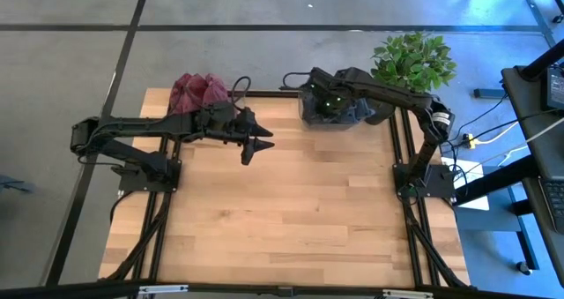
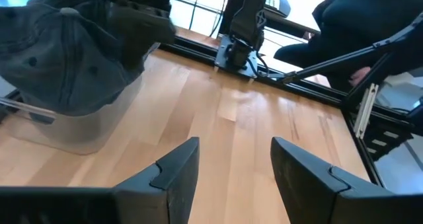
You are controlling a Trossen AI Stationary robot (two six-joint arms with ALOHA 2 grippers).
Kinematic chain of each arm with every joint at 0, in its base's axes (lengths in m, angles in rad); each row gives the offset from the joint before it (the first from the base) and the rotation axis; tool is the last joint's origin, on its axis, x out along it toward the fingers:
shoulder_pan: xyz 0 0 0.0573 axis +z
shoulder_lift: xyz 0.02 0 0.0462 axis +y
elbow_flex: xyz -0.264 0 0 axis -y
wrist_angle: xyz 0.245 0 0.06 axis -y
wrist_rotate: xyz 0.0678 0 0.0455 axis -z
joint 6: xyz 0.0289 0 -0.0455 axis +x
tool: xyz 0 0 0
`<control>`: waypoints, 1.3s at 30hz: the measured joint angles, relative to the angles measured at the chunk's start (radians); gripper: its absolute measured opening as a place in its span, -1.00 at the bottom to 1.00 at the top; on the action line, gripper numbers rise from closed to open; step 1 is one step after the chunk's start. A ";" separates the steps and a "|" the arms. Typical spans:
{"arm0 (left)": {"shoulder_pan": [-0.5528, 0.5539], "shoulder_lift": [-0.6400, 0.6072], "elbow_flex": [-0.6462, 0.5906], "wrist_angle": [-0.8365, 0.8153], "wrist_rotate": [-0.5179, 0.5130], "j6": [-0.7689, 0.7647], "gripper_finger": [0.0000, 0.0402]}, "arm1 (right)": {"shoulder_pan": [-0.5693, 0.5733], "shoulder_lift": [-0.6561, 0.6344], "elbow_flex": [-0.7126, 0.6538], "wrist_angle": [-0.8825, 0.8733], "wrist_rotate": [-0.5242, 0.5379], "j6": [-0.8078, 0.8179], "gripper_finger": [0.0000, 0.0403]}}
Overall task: Pick & Place hat
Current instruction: Put the blue cap into the right transparent bin, then return to Home Position
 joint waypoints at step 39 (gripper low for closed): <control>-0.092 -0.490 -0.029 -0.309 -0.254 -0.055 -0.09 | 0.268 -0.200 0.065 -0.003 0.374 0.035 0.18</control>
